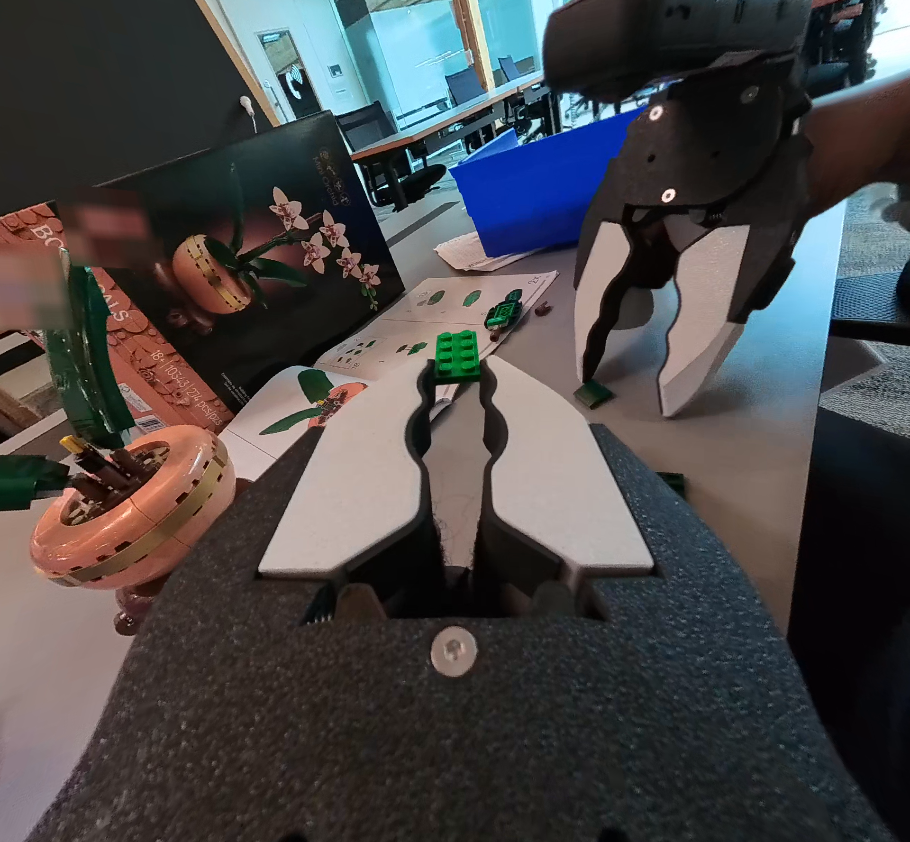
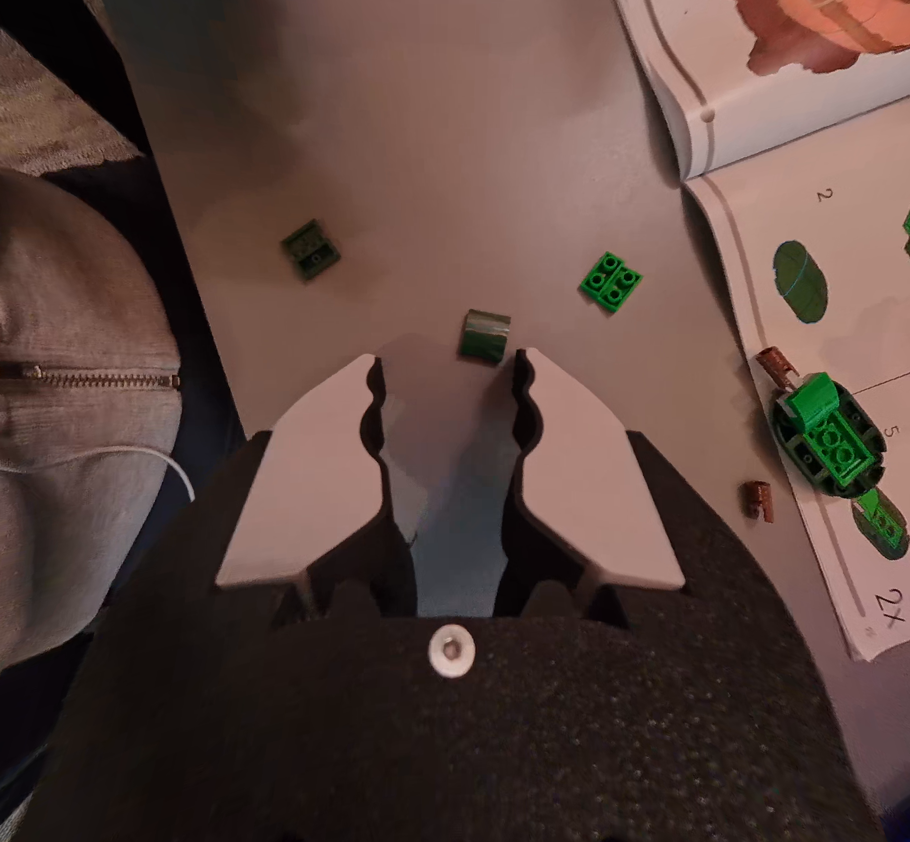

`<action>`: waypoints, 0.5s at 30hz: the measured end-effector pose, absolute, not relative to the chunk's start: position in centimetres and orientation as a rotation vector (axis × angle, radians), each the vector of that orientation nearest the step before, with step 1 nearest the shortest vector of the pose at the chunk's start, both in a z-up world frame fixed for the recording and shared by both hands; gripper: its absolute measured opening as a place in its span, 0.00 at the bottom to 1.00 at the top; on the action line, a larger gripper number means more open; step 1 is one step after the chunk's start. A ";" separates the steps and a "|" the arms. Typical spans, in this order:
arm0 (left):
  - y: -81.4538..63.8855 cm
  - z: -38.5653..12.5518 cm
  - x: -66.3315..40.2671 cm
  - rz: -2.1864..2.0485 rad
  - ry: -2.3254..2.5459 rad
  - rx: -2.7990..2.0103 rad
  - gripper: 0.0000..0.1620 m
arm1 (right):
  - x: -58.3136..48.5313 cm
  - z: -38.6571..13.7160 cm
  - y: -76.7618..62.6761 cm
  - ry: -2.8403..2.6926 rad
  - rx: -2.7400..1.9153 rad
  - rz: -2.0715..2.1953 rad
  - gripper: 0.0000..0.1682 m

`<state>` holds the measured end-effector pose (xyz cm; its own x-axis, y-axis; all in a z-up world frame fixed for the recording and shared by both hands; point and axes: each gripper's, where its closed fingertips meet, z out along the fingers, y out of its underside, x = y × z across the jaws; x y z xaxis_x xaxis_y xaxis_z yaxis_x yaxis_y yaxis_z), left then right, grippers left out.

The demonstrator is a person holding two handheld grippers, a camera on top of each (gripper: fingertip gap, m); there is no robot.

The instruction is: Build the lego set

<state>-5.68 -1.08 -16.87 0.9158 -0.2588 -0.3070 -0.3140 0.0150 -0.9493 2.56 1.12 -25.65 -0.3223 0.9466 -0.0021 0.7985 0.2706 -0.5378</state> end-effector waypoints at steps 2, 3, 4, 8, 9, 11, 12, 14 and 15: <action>-1.0 -16.9 -5.6 0.044 0.460 -1.572 0.10 | 2.4 -25.4 1.7 -2.222 -1.616 0.619 0.30; -1.0 -16.8 -5.5 0.044 0.459 -1.569 0.10 | 2.0 -24.8 2.1 -2.166 -1.623 0.650 0.26; -1.0 -16.7 -5.6 0.040 0.452 -1.564 0.10 | 1.3 -23.7 2.2 -2.088 -1.618 0.729 0.23; -1.0 -15.4 -5.6 -0.031 0.353 -1.487 0.10 | -1.7 -16.5 0.8 -1.581 -1.590 1.442 0.09; -1.1 -15.0 -5.5 -0.052 0.329 -1.458 0.10 | -2.1 -15.3 0.0 -1.488 -1.598 1.644 0.10; -1.3 -14.5 -5.4 -0.078 0.303 -1.423 0.10 | -2.6 -14.9 -1.1 -1.414 -1.657 1.890 0.13; -1.4 -14.4 -5.2 -0.080 0.305 -1.410 0.10 | -2.9 -15.1 -1.3 -1.374 -1.684 1.955 0.14; -1.6 -14.1 -4.8 -0.068 0.322 -1.386 0.10 | -3.4 -15.1 -1.8 -1.302 -1.708 2.097 0.18; -1.6 -14.1 -4.6 -0.060 0.337 -1.380 0.10 | -3.6 -14.8 -2.0 -1.266 -1.708 2.178 0.16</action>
<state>-4.61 -1.64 -14.05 0.9508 -0.2371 -0.1995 -0.1542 0.1965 -0.9683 -3.61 -2.05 -14.85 -0.3666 0.5360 -0.7605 0.3958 -0.6499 -0.6488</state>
